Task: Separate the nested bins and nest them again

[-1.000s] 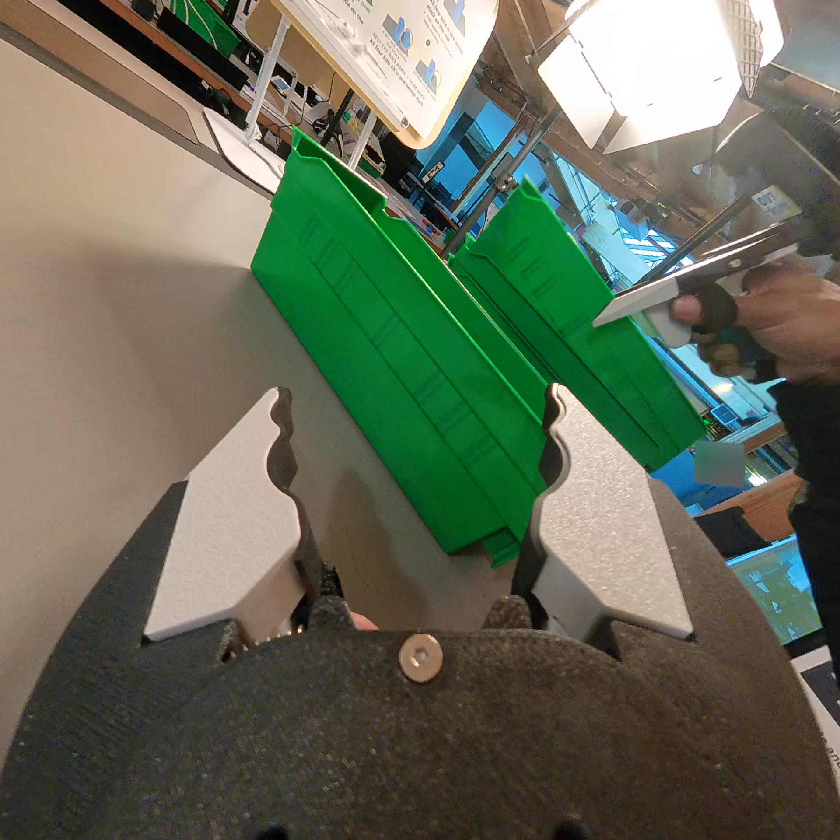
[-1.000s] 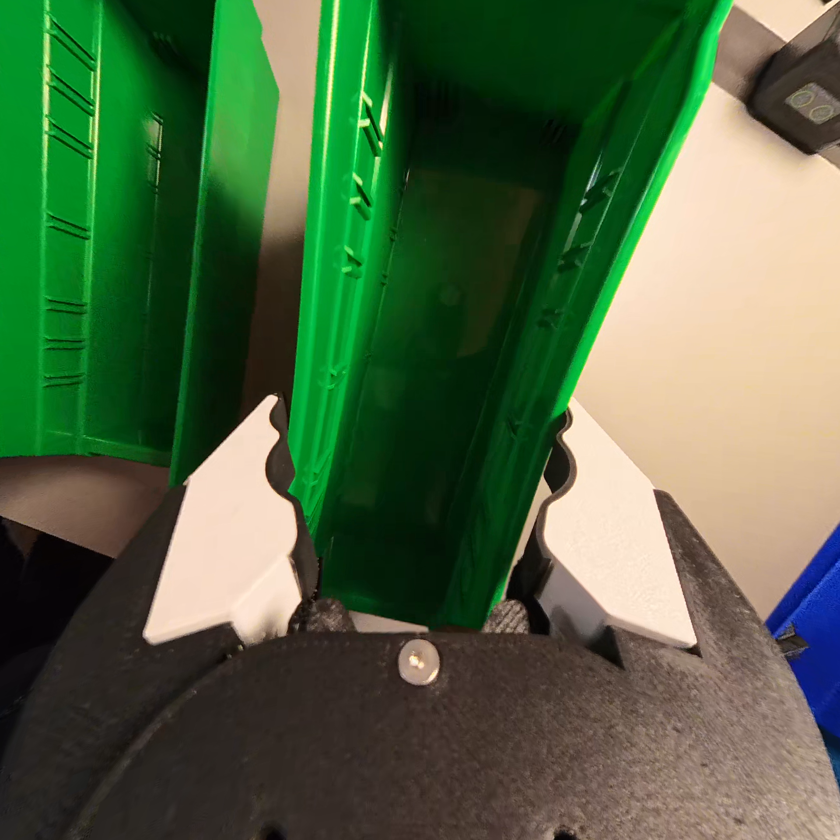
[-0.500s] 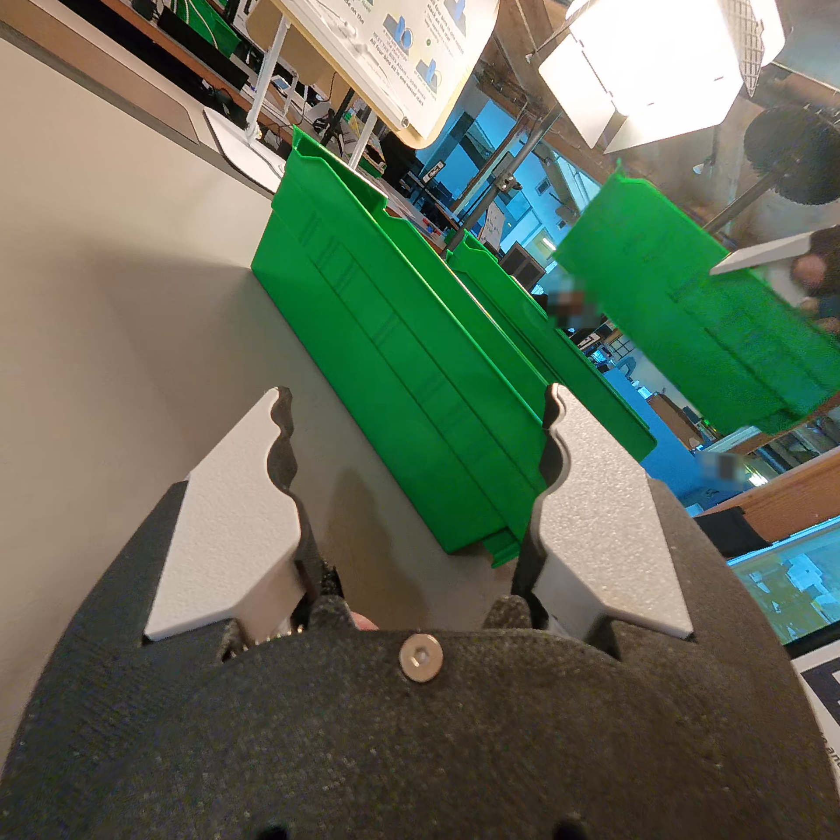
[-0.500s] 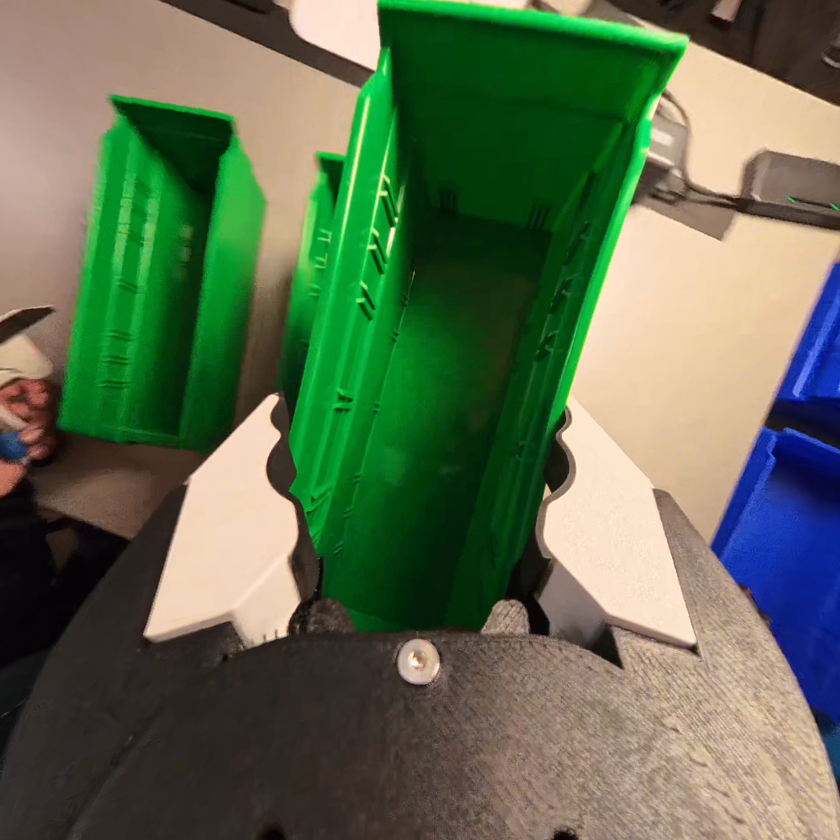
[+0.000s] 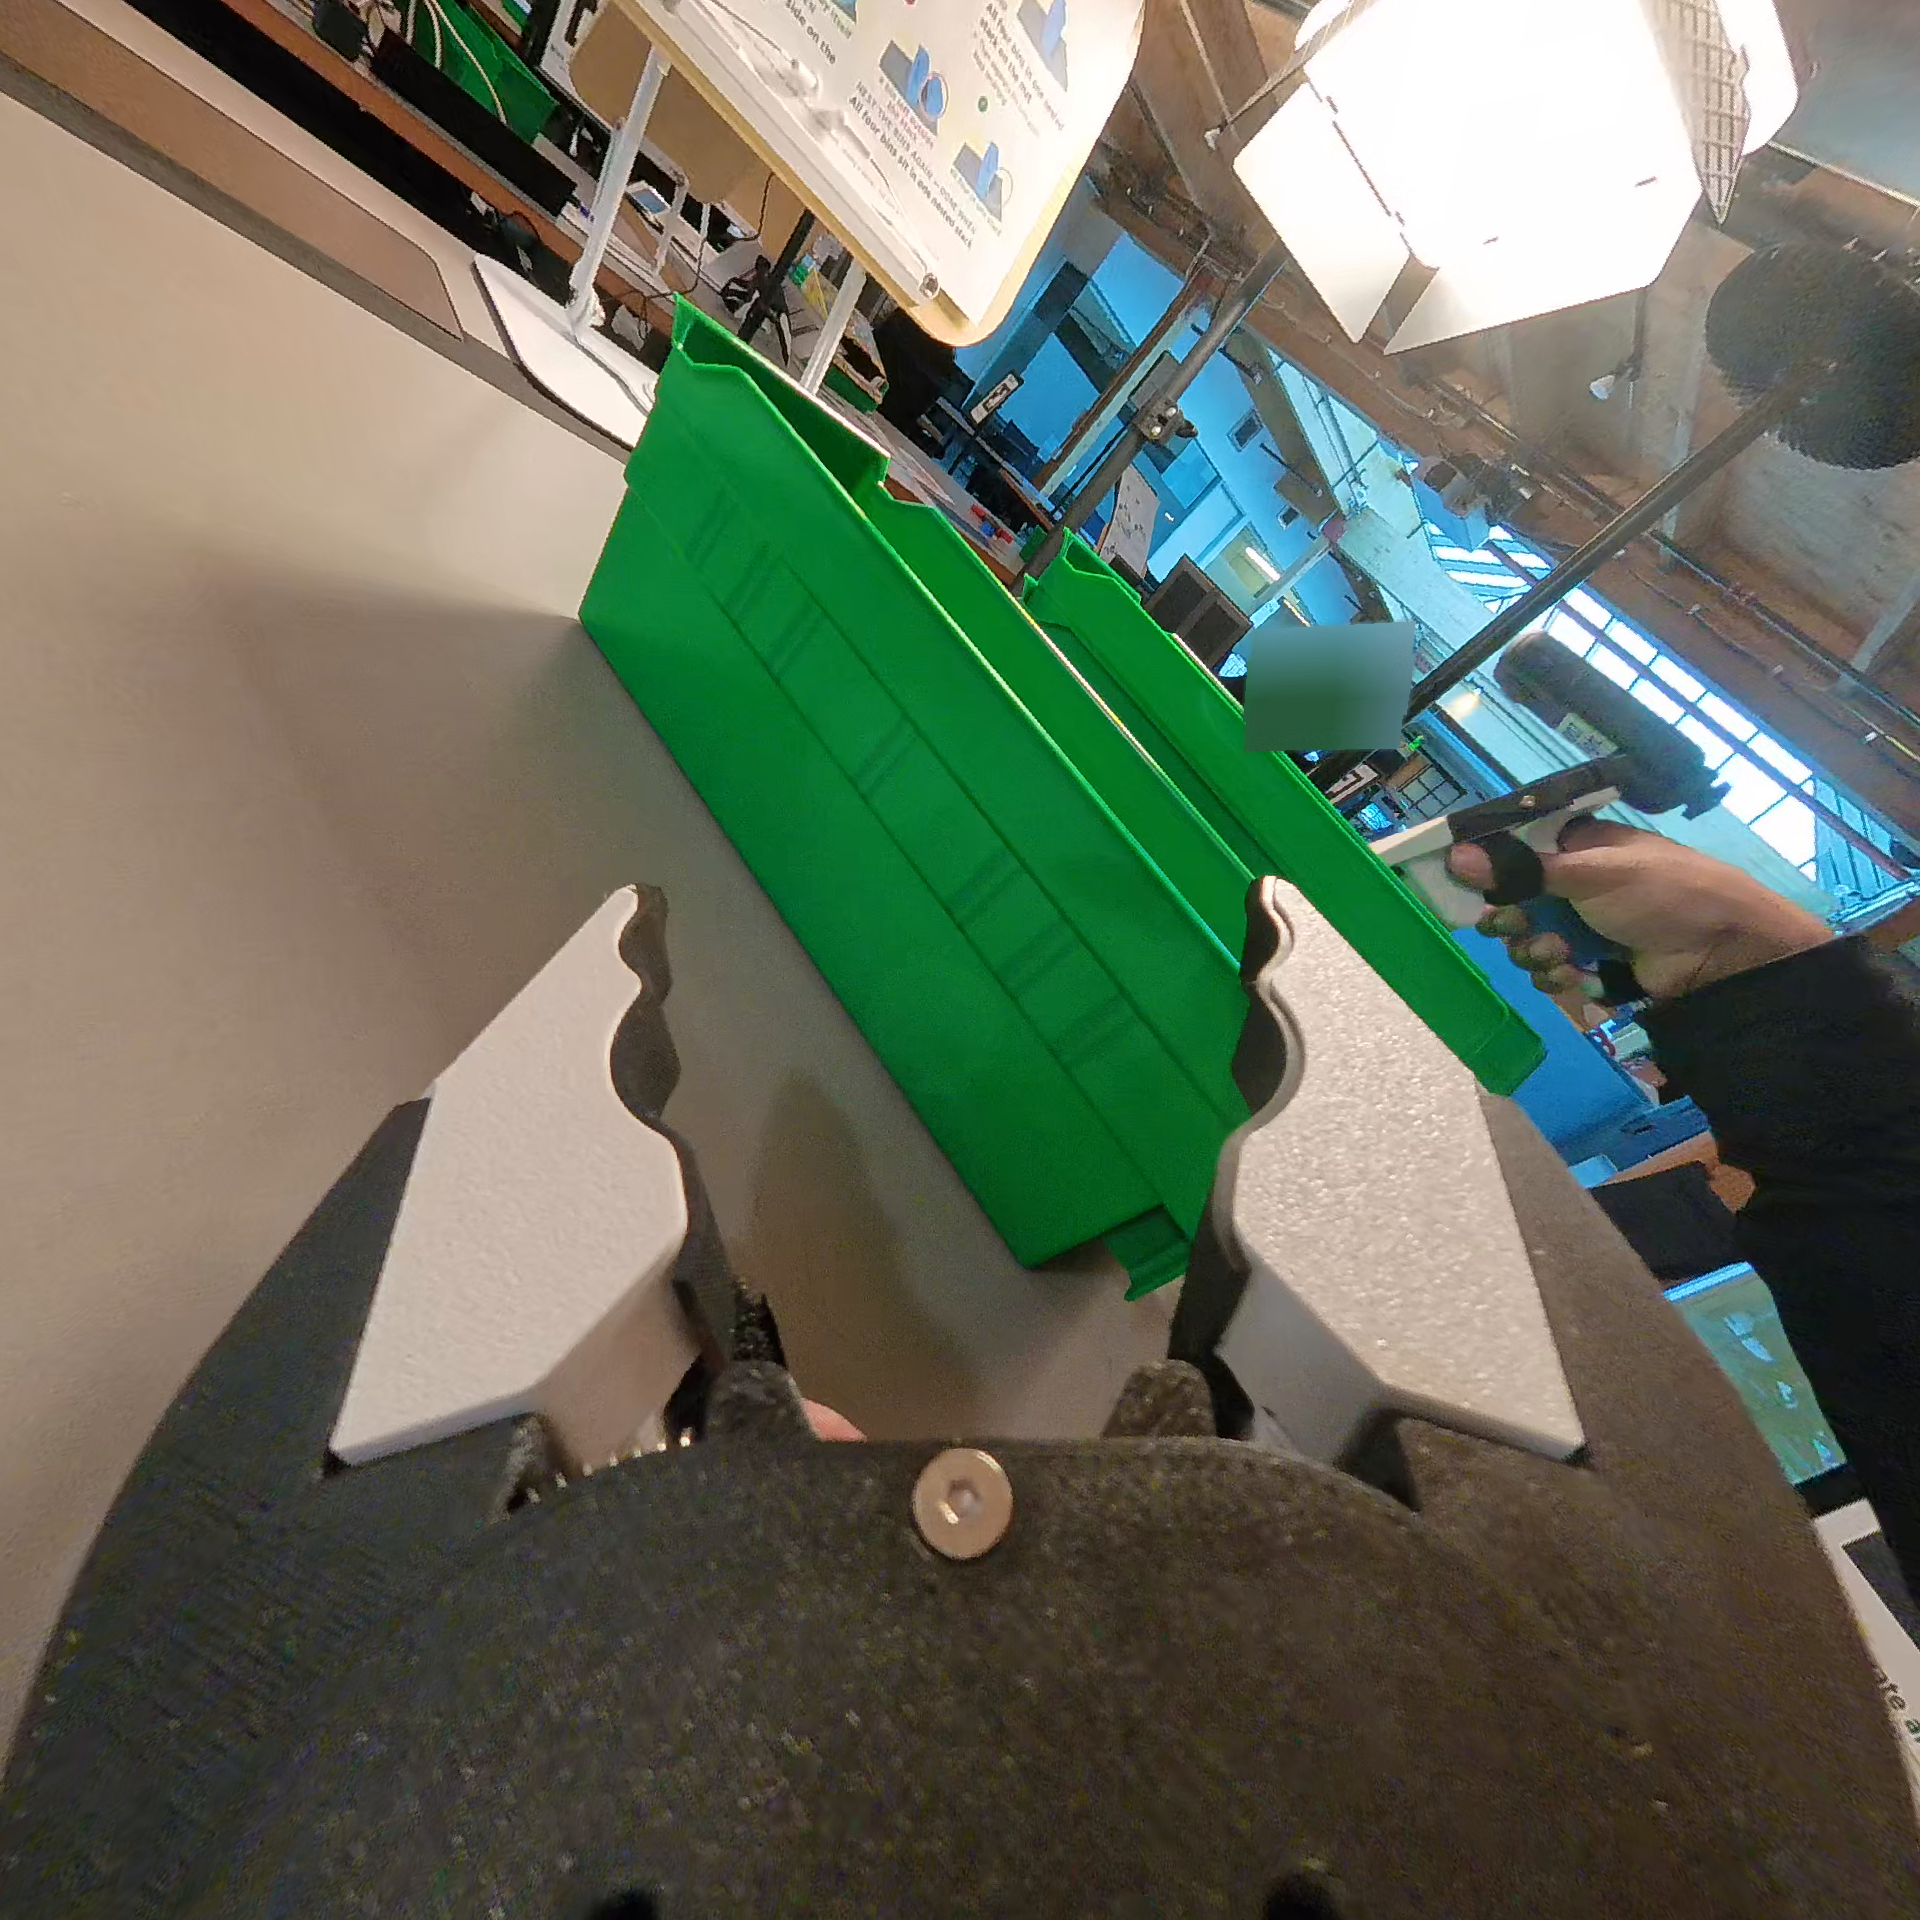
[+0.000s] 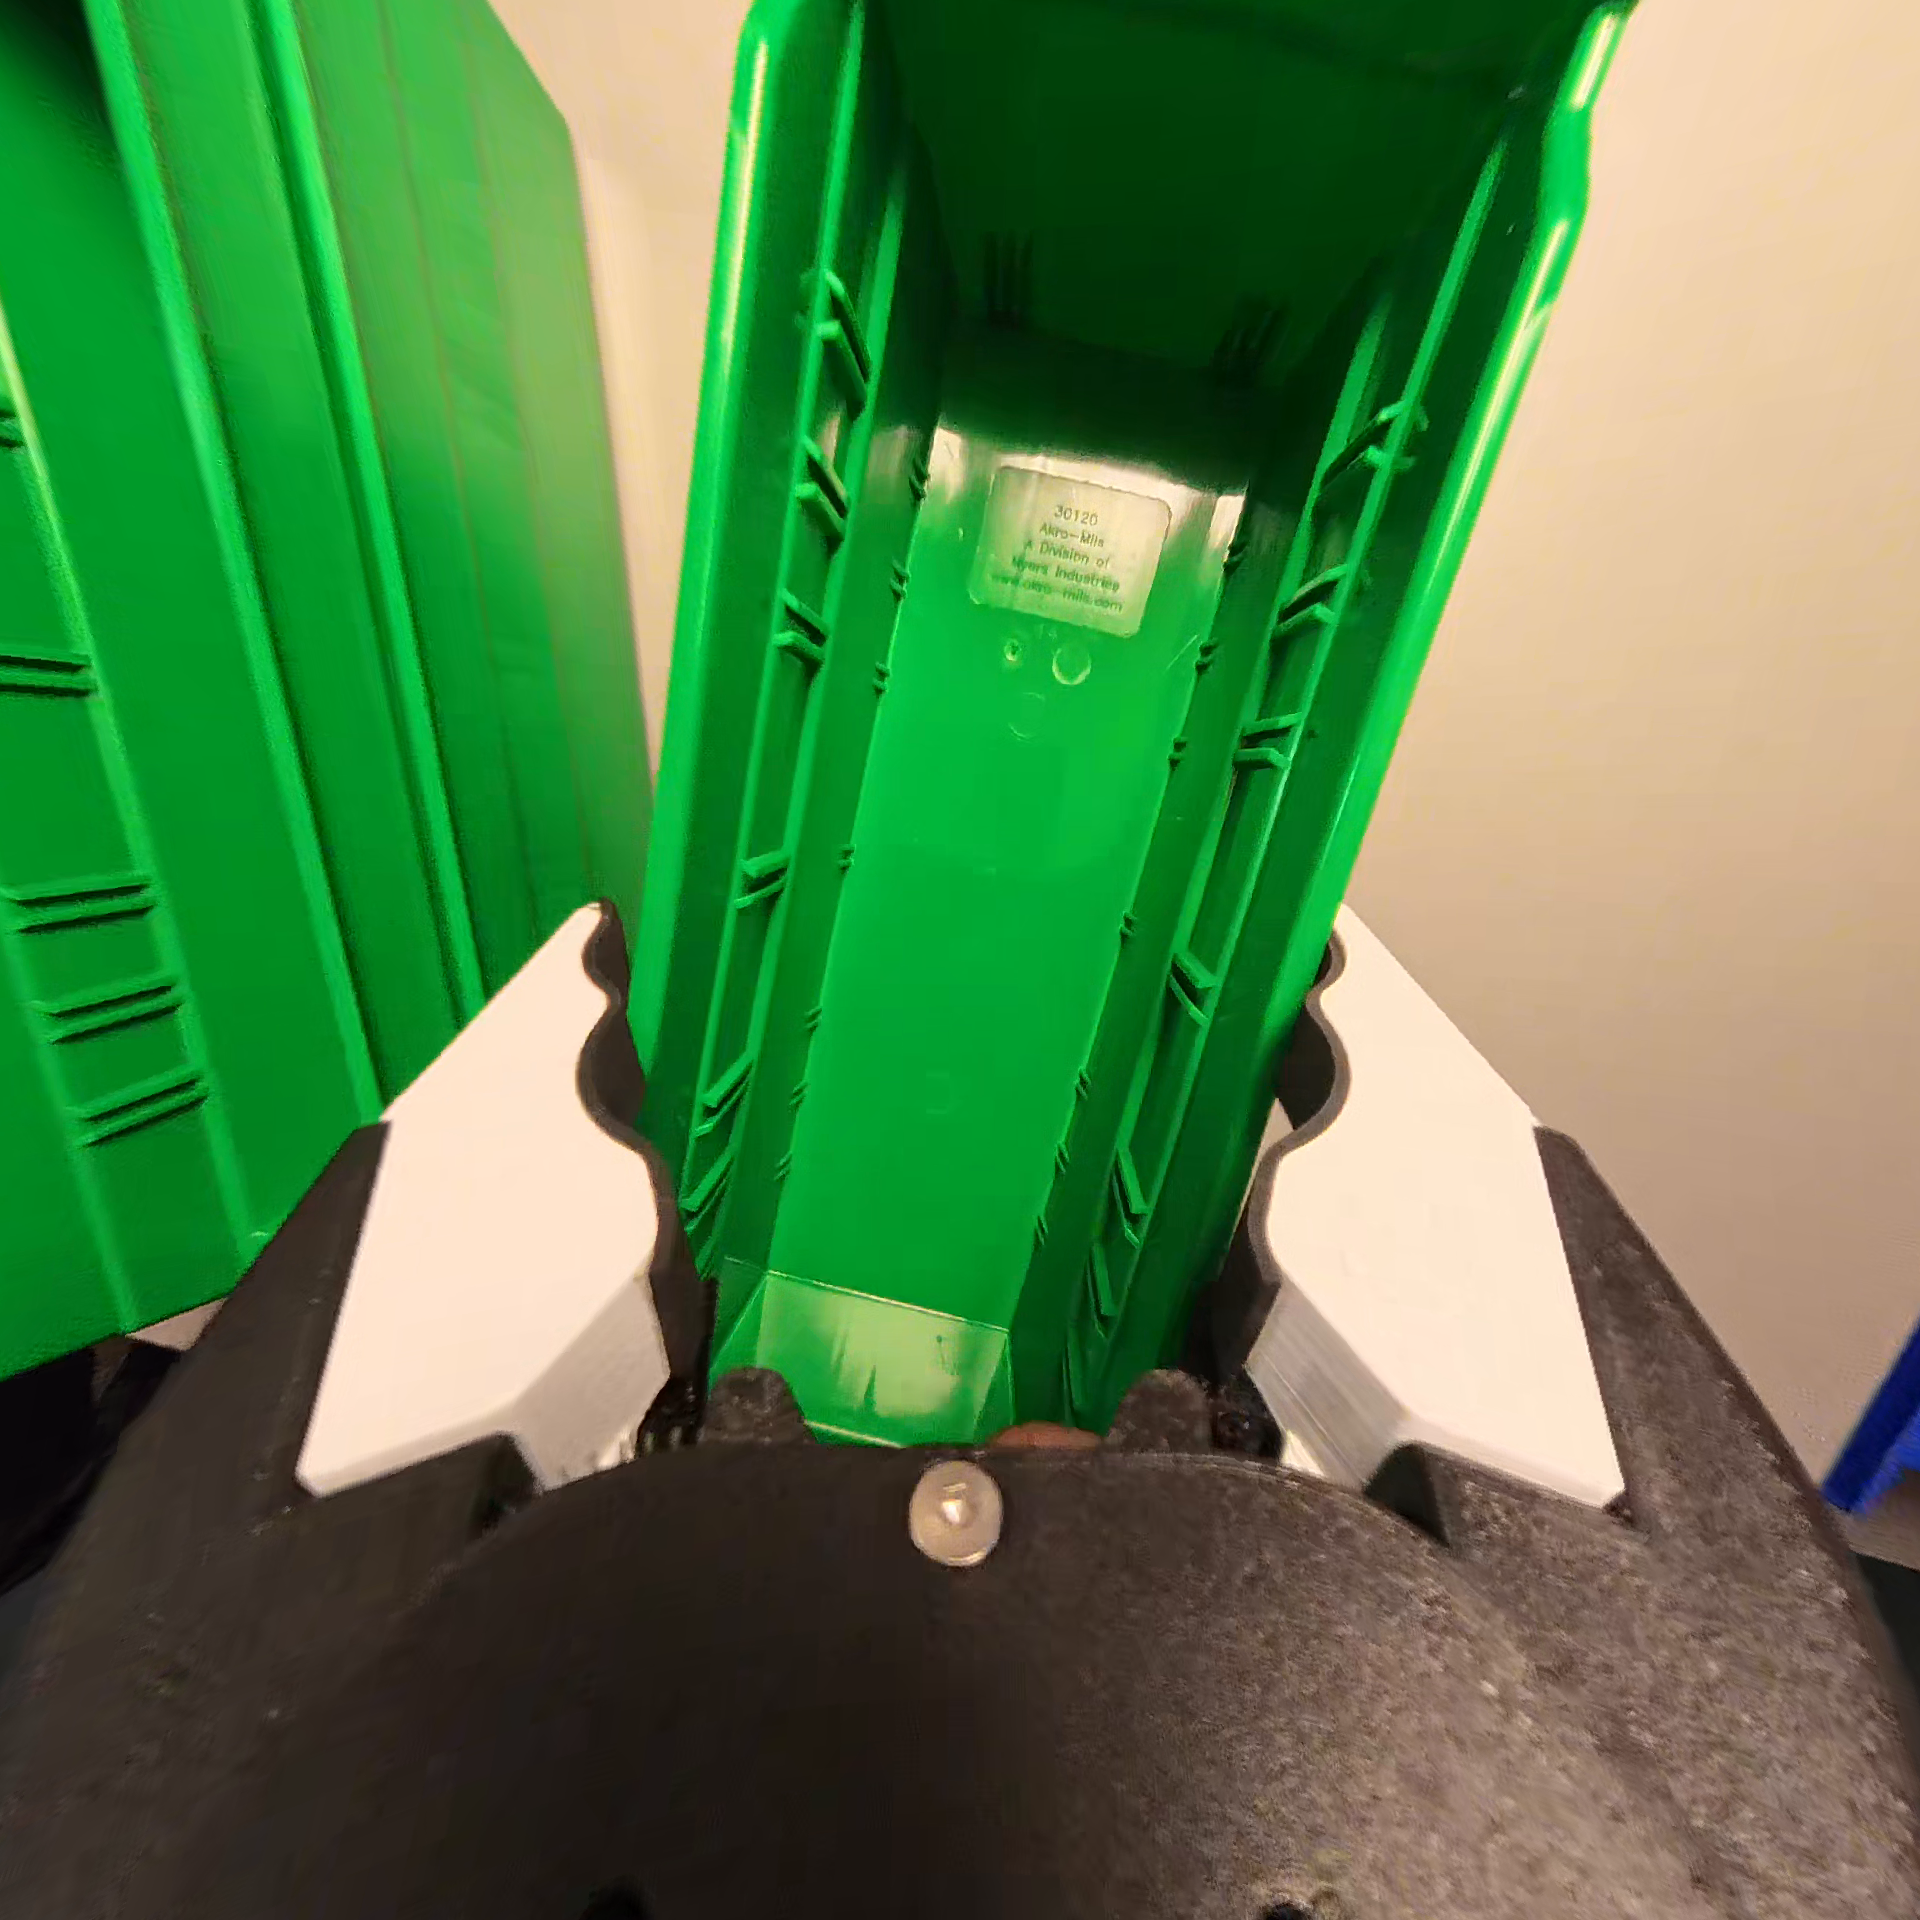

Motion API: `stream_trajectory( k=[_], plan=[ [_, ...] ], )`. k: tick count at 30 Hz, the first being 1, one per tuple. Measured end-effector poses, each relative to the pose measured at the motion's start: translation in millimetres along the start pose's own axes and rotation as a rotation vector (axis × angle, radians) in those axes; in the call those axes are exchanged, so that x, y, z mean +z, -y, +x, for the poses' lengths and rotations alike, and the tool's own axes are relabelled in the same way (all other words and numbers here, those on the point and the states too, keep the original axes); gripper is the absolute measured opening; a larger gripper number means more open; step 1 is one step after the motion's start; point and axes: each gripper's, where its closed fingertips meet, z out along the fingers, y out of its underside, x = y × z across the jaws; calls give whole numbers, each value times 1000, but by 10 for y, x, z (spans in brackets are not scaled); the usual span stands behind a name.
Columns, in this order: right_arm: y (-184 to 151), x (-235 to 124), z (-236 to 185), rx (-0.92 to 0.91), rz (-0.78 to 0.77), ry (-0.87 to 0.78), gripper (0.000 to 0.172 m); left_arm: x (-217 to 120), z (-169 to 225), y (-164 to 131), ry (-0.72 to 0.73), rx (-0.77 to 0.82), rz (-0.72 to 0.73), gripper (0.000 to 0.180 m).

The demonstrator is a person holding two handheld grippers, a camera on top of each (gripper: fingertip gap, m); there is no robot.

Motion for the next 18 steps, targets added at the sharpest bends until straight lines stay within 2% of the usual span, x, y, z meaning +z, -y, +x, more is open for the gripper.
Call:
stream_trajectory(
  k=[2, 5, 9, 13, 18],
  plan=[
    [37, -69, -55, 15, 41, 43, 122, -2, 1, 4, -1, -1, 2, 109],
    [169, -405, -120, -3, 135, 35, 123, -1, 0, 2, 0, -1, 1, 109],
    [334, -758, -724, -121, 216, 133, 130, 15, -7, -18, 5, 1, -14, 109],
    [223, -422, -1253, -242, 77, 133, 152, 16, -9, -20, 9, 4, -15, 109],
    [159, -2, -1461, -275, -11, 107, 156, -8, 4, 0, 4, 5, 3, 109]
  ],
)
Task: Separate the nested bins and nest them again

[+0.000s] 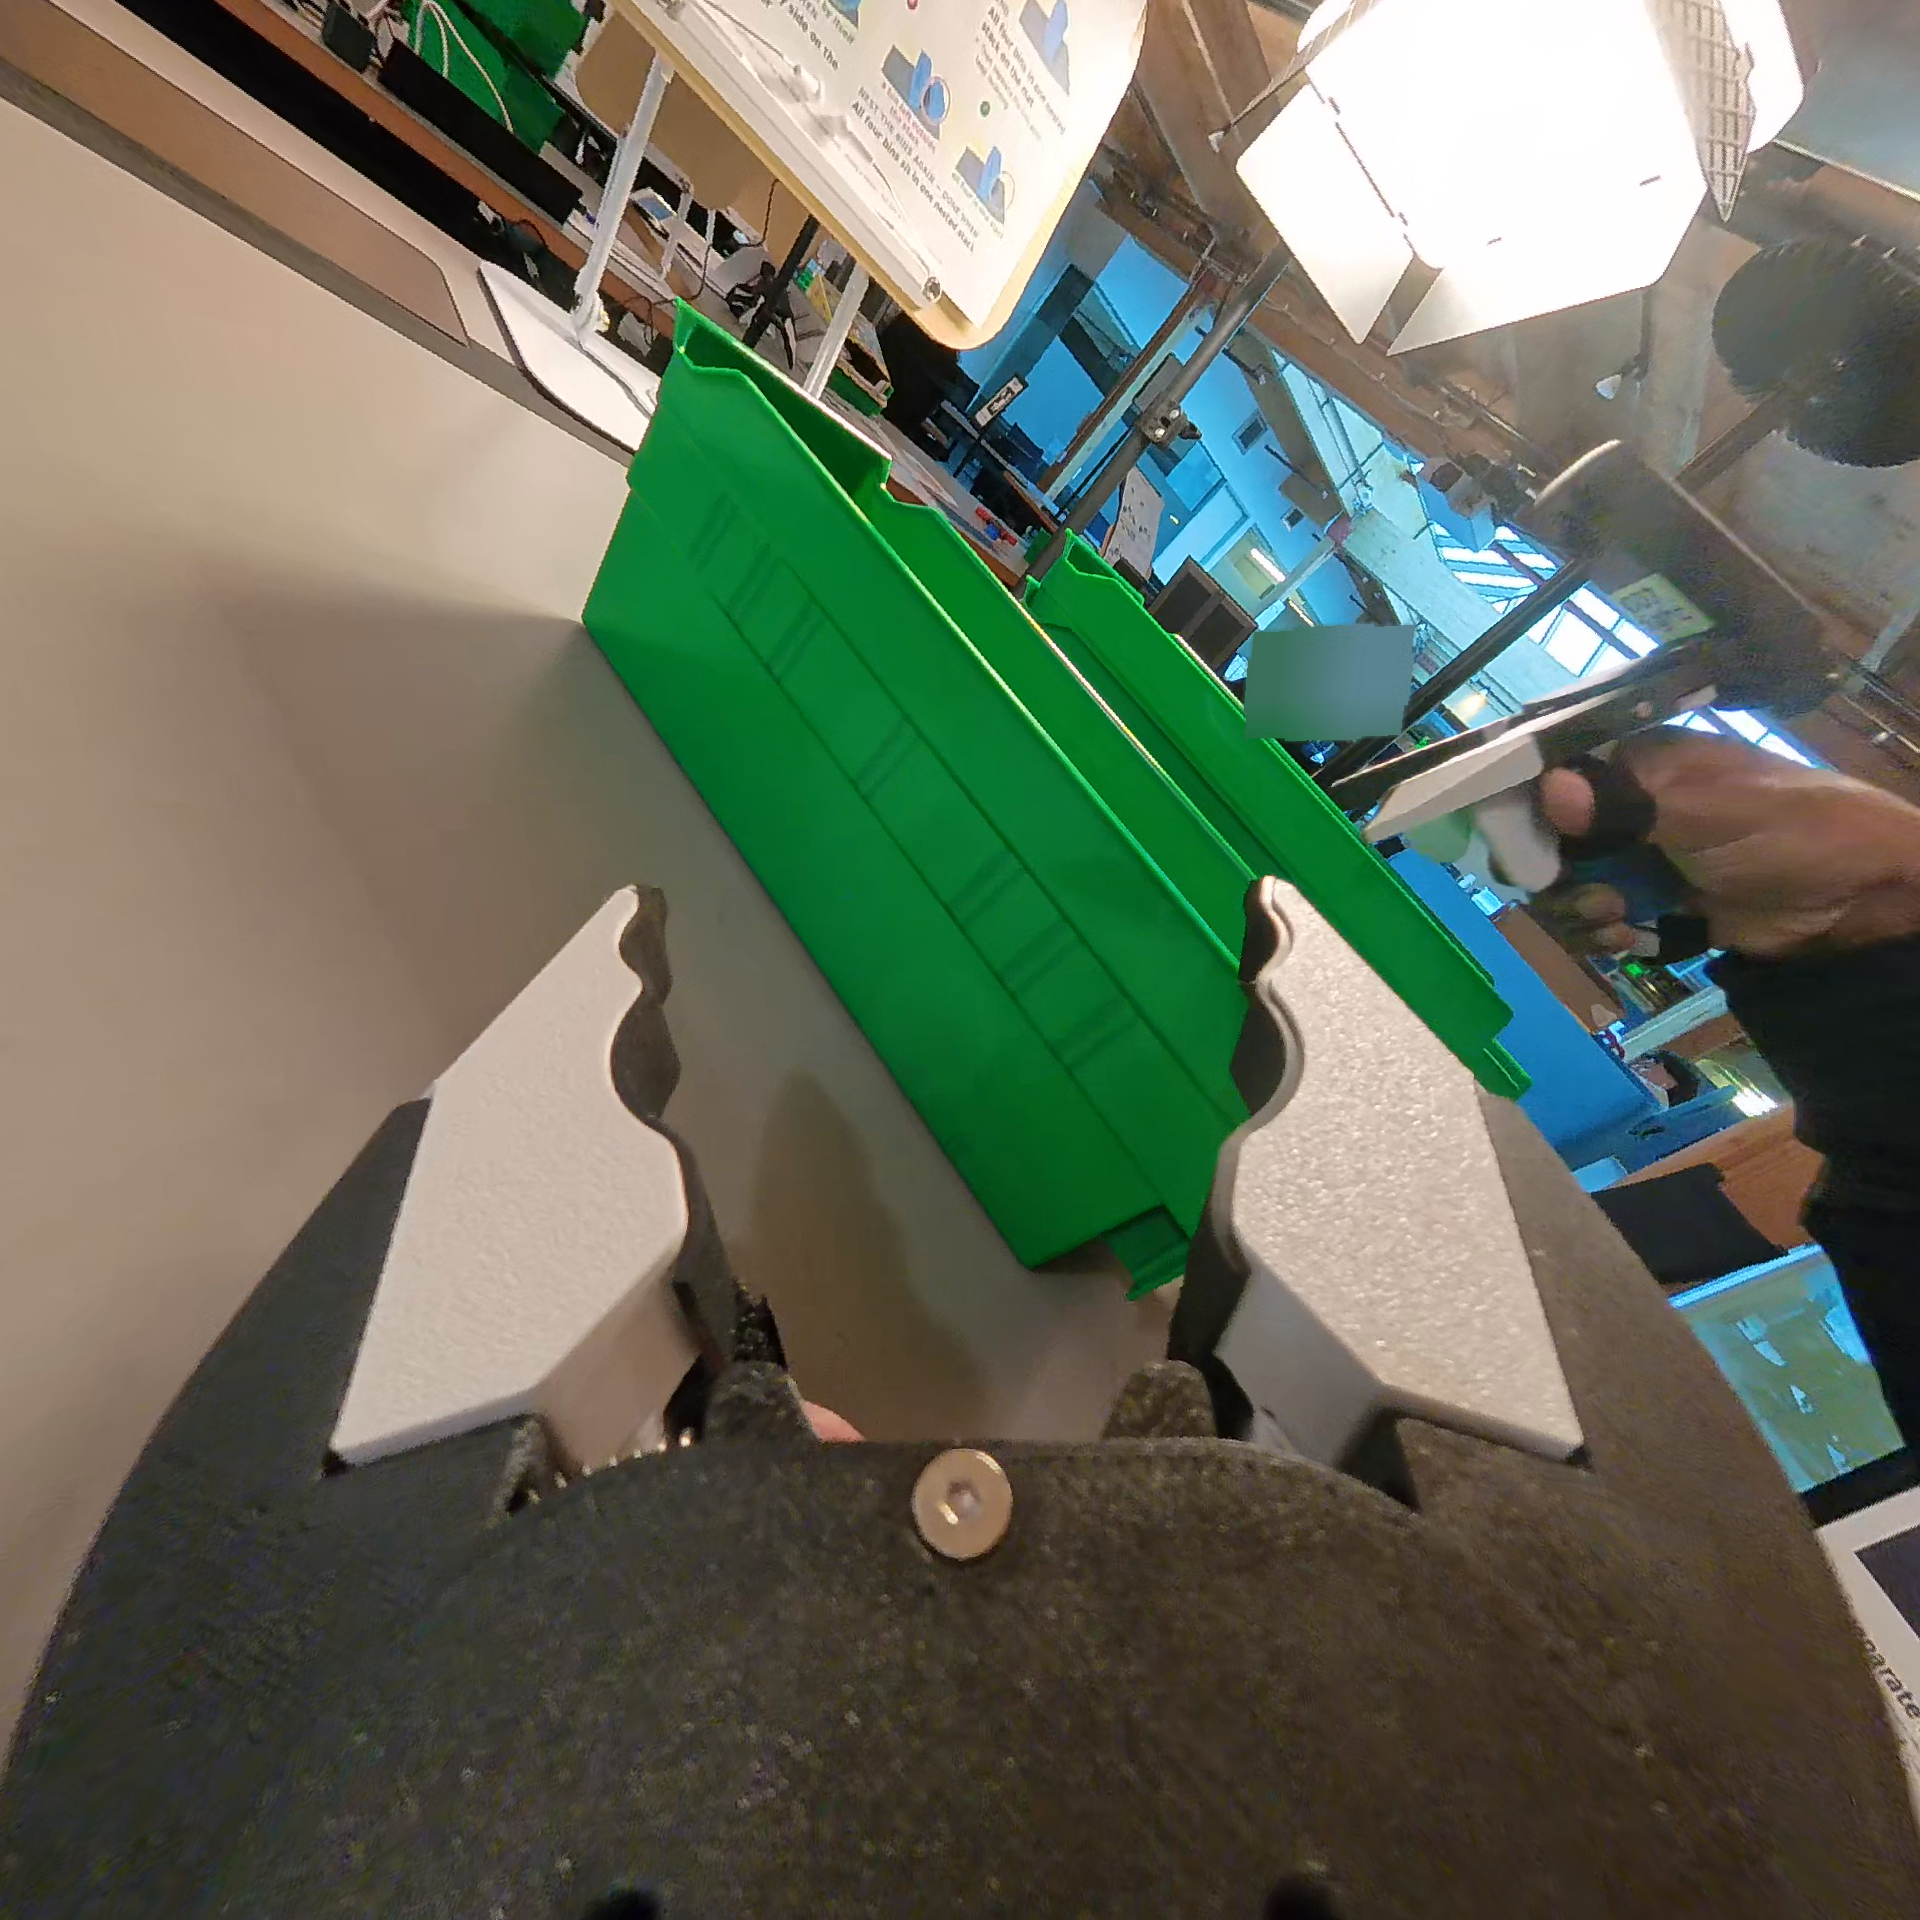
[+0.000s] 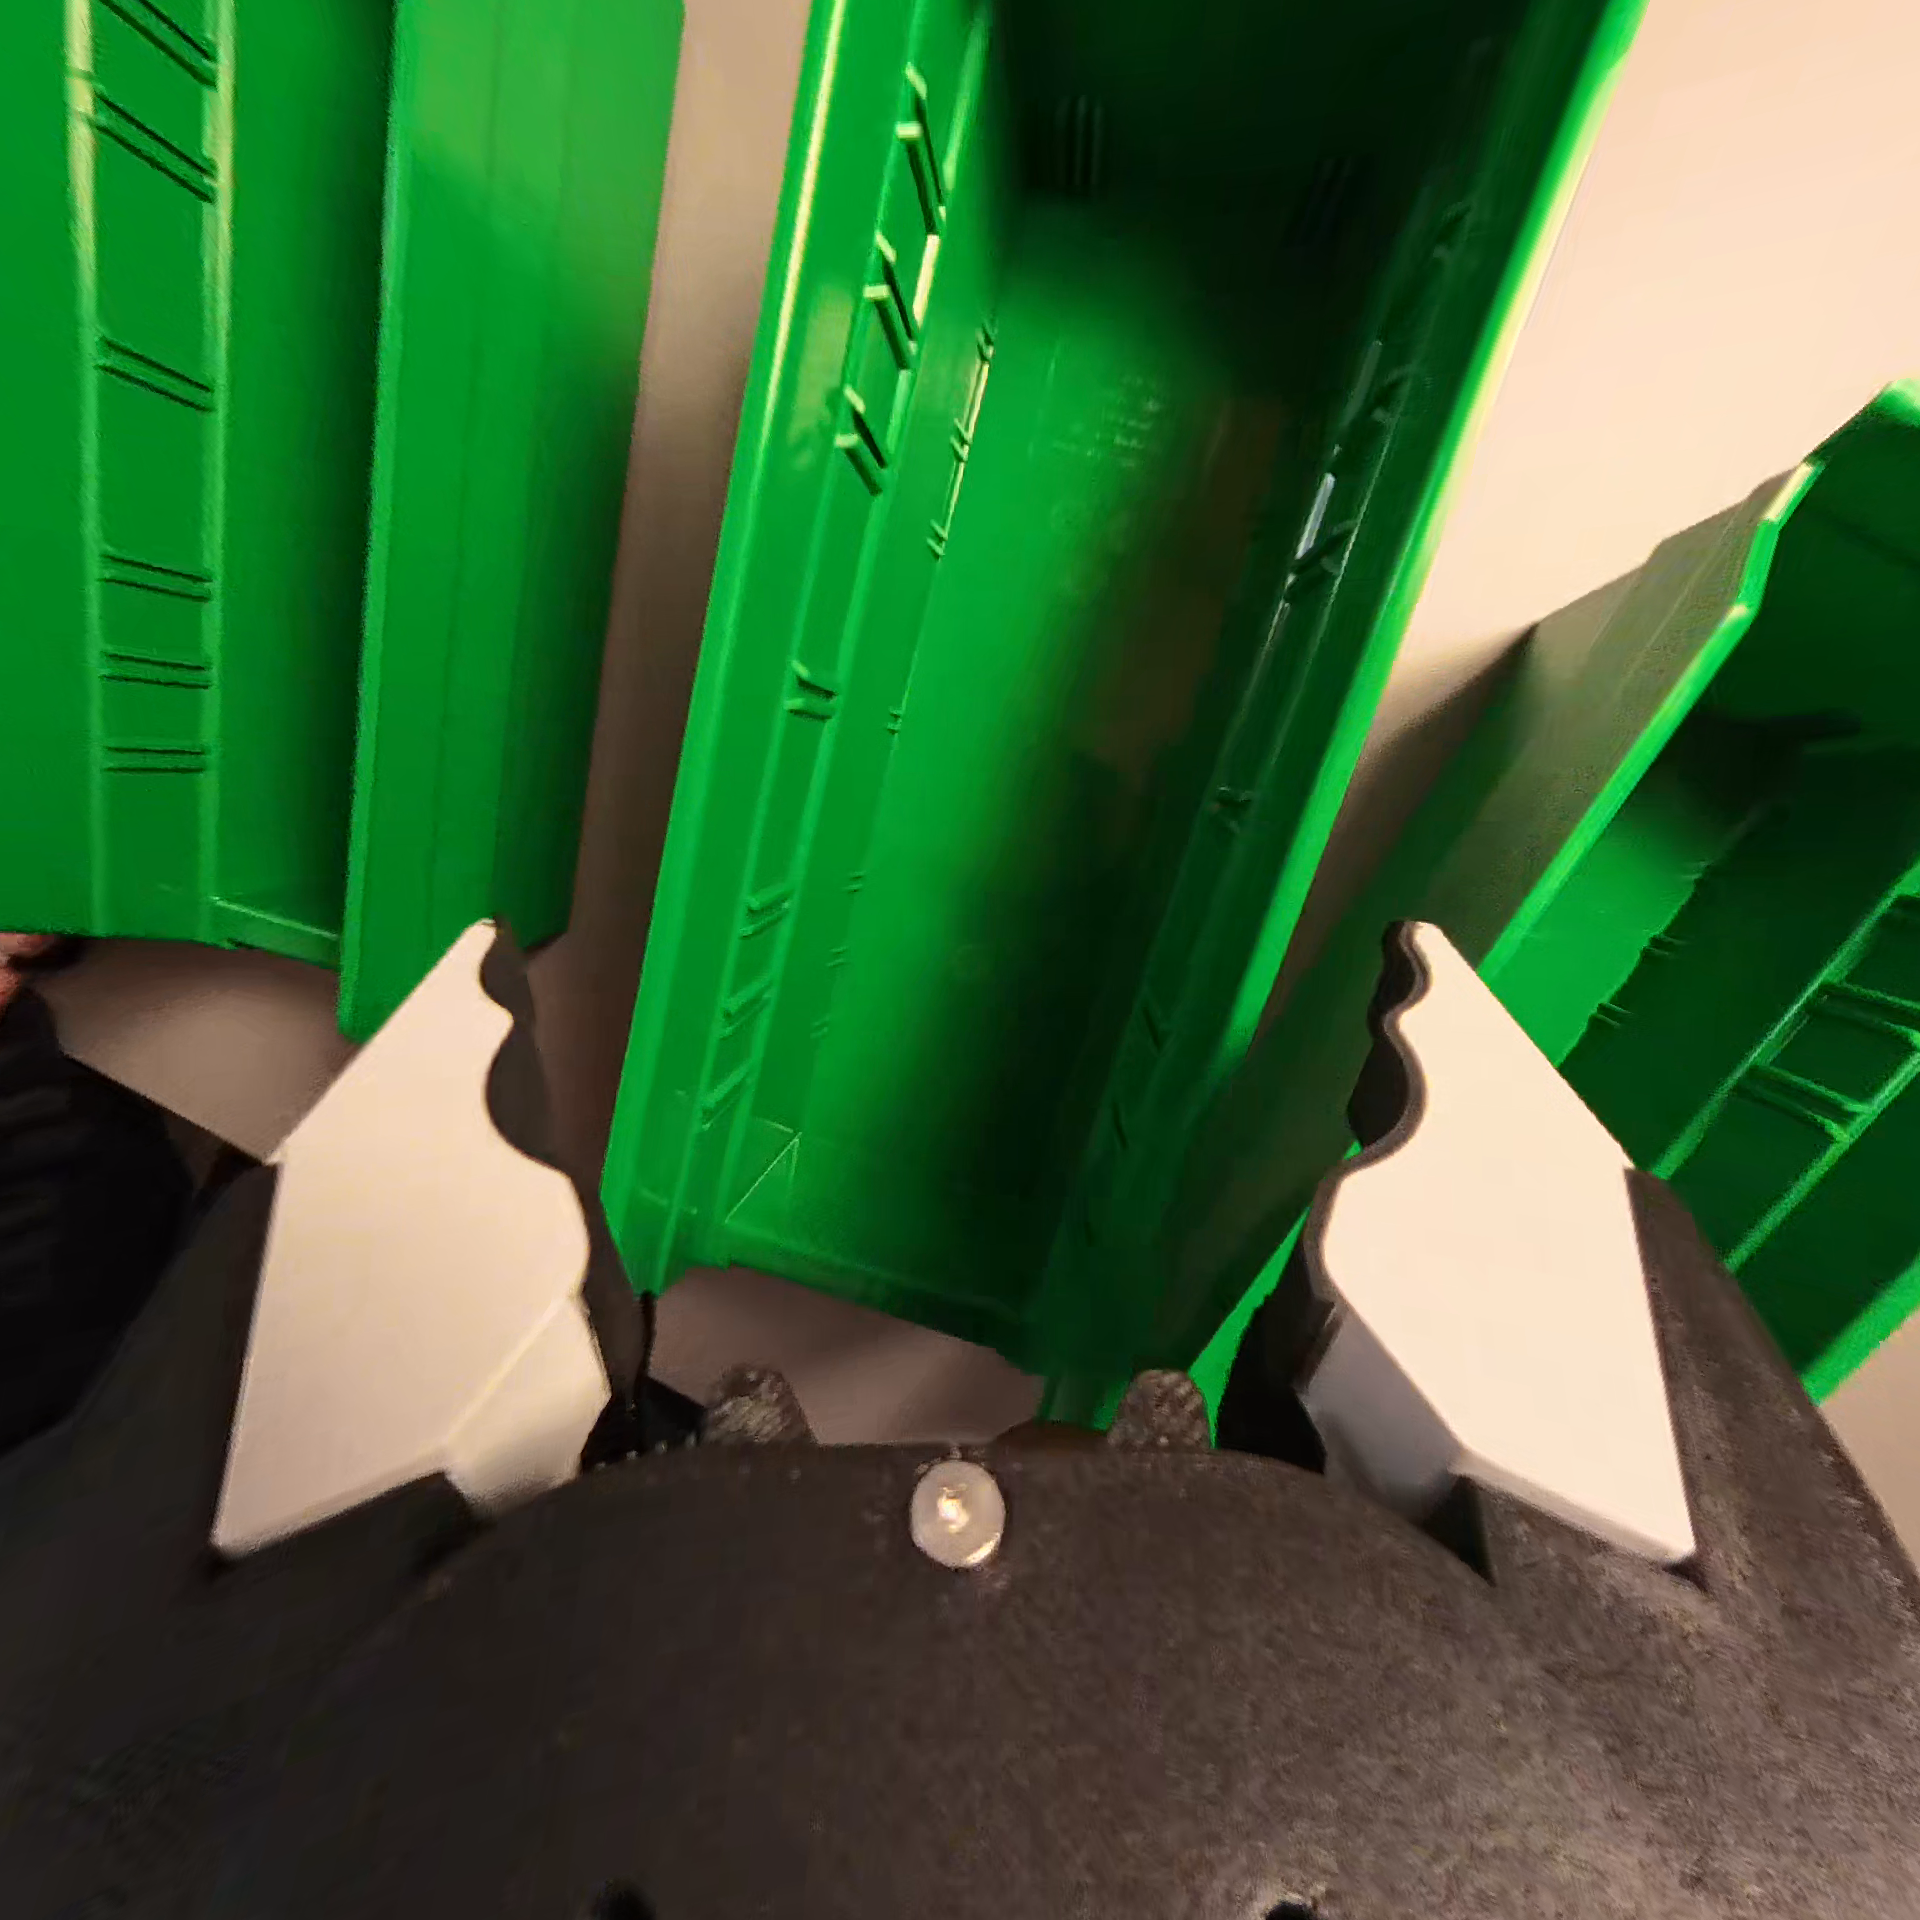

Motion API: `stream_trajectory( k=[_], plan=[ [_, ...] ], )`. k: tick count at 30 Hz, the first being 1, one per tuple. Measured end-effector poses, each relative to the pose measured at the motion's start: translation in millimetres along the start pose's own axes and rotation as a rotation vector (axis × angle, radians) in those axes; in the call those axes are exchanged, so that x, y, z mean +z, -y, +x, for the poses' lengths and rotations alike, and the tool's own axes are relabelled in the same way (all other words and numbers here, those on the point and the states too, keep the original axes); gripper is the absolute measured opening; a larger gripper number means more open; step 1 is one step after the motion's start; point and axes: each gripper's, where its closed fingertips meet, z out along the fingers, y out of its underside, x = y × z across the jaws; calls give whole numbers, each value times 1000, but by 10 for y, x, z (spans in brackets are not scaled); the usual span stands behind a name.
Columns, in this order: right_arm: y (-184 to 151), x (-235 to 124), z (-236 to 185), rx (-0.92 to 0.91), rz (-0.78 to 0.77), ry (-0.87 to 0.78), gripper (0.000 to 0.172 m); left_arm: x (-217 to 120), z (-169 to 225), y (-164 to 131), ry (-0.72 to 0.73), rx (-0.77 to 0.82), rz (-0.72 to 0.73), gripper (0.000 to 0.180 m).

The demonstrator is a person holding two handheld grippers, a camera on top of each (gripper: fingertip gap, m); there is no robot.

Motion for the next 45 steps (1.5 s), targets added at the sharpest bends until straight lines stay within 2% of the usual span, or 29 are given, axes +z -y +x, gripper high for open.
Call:
stream_trajectory(
  k=[4, 8, 15, 25, 32, 45],
  plan=[
    [-67, 139, 51, 11, -49, 4, 155, -3, 4, 2, -4, -2, 2, 108],
    [-74, 177, -12, 29, -58, 72, 132, -1, 2, 0, -3, -3, 0, 108],
    [-39, 118, 7, 22, -45, 35, 118, 4, -6, -5, 4, -2, -4, 108],
    [0, 42, 62, -13, -34, -36, 114, 2, -6, -1, 5, 1, -2, 108],
    [105, -88, -41, -5, 14, 25, 112, 5, -6, -4, 3, -2, -4, 108],
    [215, -207, -165, -30, 71, 36, 107, 3, -4, -3, 4, 0, -3, 108]
  ],
)
